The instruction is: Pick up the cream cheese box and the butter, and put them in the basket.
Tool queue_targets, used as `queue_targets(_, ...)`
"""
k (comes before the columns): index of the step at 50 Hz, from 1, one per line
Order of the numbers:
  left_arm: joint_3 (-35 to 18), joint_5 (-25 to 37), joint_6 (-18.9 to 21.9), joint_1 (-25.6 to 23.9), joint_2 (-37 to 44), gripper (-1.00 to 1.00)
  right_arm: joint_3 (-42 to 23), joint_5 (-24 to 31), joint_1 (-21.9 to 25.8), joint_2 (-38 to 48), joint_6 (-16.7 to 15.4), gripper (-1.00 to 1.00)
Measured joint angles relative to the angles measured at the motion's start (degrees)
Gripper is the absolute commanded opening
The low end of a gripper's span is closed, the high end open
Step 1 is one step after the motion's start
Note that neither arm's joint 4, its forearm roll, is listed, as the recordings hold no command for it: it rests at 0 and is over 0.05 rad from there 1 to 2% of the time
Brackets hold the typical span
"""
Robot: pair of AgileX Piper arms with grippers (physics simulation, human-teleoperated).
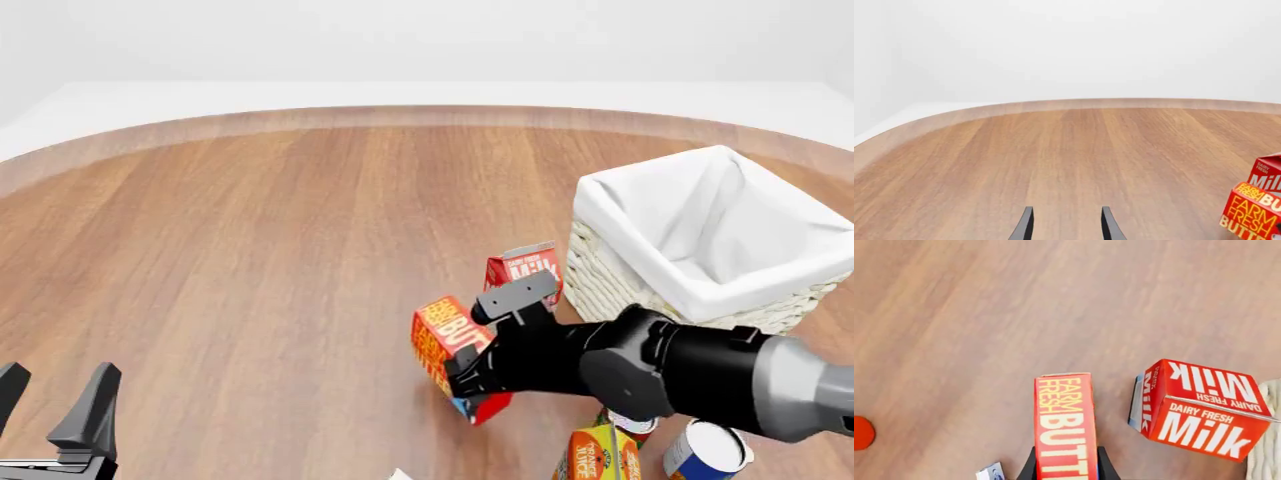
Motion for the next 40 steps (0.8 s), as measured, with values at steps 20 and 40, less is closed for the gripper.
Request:
queue_targets(20, 0.0, 0.0, 0.0, 0.0, 0.0, 1.0, -4.5, 7.0, 0.9, -8.5, -3.3, -1.0)
queue_targets(40, 0.0, 0.0, 0.0, 0.0, 0.0, 1.0, -12.6, 14.0, 2.9, -14.8, -6.7, -1.0)
